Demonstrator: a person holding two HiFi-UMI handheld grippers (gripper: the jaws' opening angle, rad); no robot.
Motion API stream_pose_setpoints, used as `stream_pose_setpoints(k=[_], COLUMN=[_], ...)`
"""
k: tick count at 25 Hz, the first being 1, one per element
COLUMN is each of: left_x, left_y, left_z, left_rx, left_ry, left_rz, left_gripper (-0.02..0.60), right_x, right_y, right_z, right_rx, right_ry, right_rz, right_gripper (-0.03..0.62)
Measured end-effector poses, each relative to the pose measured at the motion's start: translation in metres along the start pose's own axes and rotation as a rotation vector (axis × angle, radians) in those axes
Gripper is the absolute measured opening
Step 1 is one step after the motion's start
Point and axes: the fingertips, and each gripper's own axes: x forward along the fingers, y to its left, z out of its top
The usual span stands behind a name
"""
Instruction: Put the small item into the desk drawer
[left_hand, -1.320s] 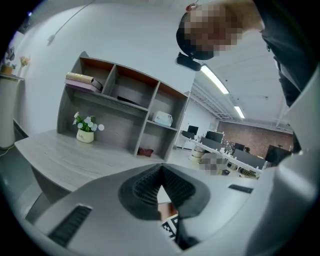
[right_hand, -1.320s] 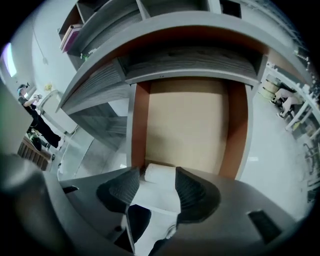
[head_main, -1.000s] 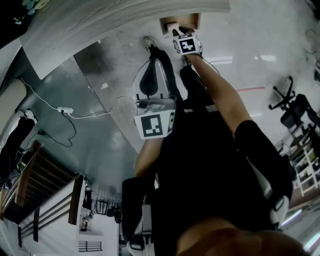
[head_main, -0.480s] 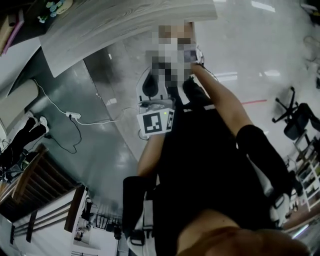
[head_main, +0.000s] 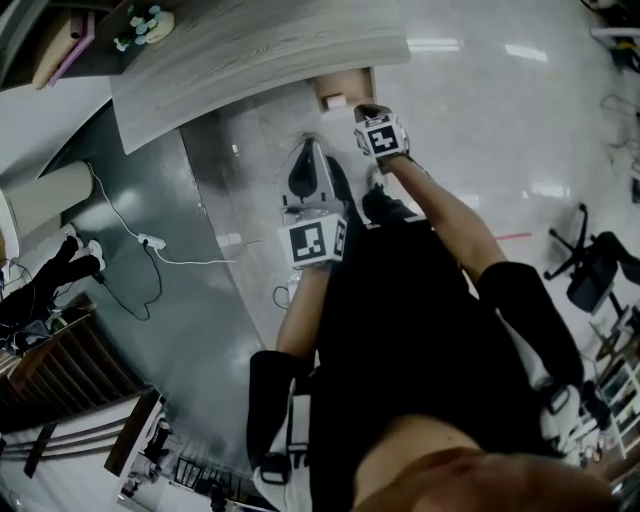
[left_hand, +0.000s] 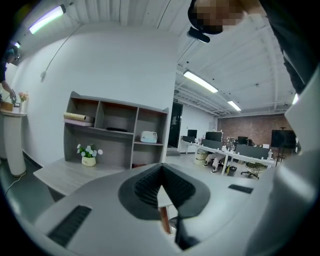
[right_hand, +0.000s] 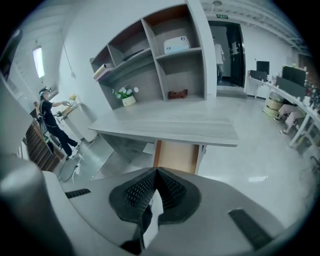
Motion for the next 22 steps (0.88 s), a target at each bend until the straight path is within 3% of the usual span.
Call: stream_pose_setpoints(k=[11,16,22], left_x=[-0.038,-0.048,-0.056], left_y=[-0.028,-0.033,-0.020], left_z=[0.015,0.019,0.020], left_rx=[0.019,0.107,0.133], left_ry=[-0.042,-0.043,-0.027], left_rz=[0.056,0.024,0.033], left_gripper=[-0.003,-0.003,-0.003], right_x=[-0.093,-0.133,-0.166], right_y=[0.013,0.024,0.041], right_z=[0.015,0.034,0.054], right_rx=[-0.041,-0.045,-0.054], right_ry=[-0.204,-0.319,-0.387], right_rz=[0.056,0.087,0.093], right_gripper=[-0.002,-0.002,-0.002])
